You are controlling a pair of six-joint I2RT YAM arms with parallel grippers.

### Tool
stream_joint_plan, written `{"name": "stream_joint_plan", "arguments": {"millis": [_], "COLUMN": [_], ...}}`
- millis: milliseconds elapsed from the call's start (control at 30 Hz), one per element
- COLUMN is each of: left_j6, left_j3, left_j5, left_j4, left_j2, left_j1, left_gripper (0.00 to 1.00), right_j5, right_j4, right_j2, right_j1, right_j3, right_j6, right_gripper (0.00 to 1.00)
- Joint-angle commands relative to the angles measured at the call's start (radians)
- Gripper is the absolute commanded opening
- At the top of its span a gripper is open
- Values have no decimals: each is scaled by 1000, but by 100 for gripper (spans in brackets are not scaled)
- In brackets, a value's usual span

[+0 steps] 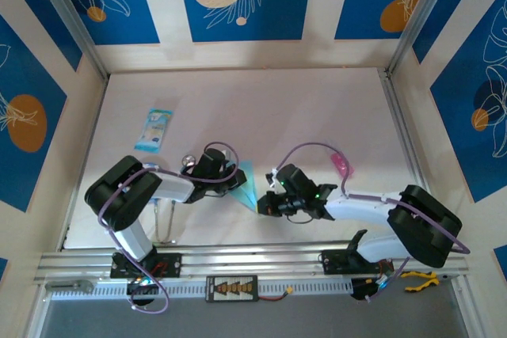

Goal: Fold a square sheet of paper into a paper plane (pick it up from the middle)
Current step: Fourth fold the wing at the center of the table.

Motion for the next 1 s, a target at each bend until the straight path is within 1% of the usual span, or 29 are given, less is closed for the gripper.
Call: {"name": "stream_joint_plan", "arguments": {"millis": [0,167,400,700,967], "left_j6": [-8,-11,-8,5,25], "left_j3": [-38,-38,-34,-25,-17], "left_j5": [-68,-66,-62,-67,-66], "left_j4": [-81,-78,-77,-97,-104], "left_j2": [0,4,7,1,-18], "left_j1": [0,-2,-4,-5,-3], "left_gripper": [9,9,9,10,12], "right_j5": [-16,-38,-12,49,37], "right_j4": [-26,-51,-54,-109,-82], "right_j2": [34,188,315,360,384], "right_j1": [-20,-29,-33,-43,-61], "right_j3": [66,191,269,270,210], "right_j6": [-33,-39,-26,-27,2], "right_gripper": [4,4,6,6,5]}}
